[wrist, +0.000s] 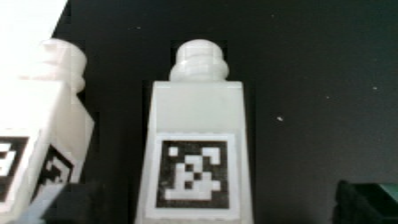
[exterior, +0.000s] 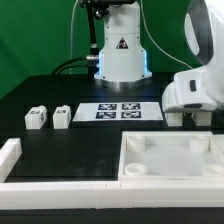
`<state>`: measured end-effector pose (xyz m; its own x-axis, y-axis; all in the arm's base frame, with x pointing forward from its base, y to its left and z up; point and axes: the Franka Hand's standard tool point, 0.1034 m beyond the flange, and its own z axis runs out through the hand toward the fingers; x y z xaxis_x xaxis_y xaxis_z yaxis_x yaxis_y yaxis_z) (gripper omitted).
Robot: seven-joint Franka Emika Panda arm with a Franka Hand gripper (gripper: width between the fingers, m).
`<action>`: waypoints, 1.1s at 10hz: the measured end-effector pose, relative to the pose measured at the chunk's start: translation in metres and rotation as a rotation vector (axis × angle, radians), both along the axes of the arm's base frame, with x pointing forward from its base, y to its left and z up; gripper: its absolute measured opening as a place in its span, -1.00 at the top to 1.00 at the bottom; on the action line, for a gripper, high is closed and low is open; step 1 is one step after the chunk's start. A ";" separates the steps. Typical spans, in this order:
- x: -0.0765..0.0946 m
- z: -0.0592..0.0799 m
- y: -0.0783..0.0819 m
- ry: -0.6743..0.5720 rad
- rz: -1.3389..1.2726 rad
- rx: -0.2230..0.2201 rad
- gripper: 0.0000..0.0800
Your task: Assemble one leg
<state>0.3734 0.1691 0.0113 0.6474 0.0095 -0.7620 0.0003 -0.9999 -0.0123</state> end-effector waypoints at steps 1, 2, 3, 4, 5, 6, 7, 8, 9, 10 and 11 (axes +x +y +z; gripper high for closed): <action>0.000 0.000 0.000 0.000 0.000 0.000 -0.07; 0.000 0.000 0.000 0.000 0.000 0.000 -0.07; 0.000 0.000 0.000 0.000 0.000 0.000 0.27; 0.000 0.000 0.000 0.000 0.000 0.000 0.27; 0.000 0.000 0.000 0.000 0.000 0.000 0.27; 0.000 0.000 0.000 0.000 0.000 0.000 0.27; 0.000 0.000 0.000 0.000 0.000 0.000 0.27; 0.000 0.000 0.000 0.000 0.000 0.000 0.27; 0.000 0.000 0.000 0.000 0.000 0.000 0.27; 0.002 0.003 -0.001 0.001 0.001 0.001 0.27; 0.013 0.015 -0.003 -0.010 -0.003 0.004 0.27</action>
Offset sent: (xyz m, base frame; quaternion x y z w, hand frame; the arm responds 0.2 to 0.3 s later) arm 0.0000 0.0000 0.0000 0.0000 0.0000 0.0000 1.0000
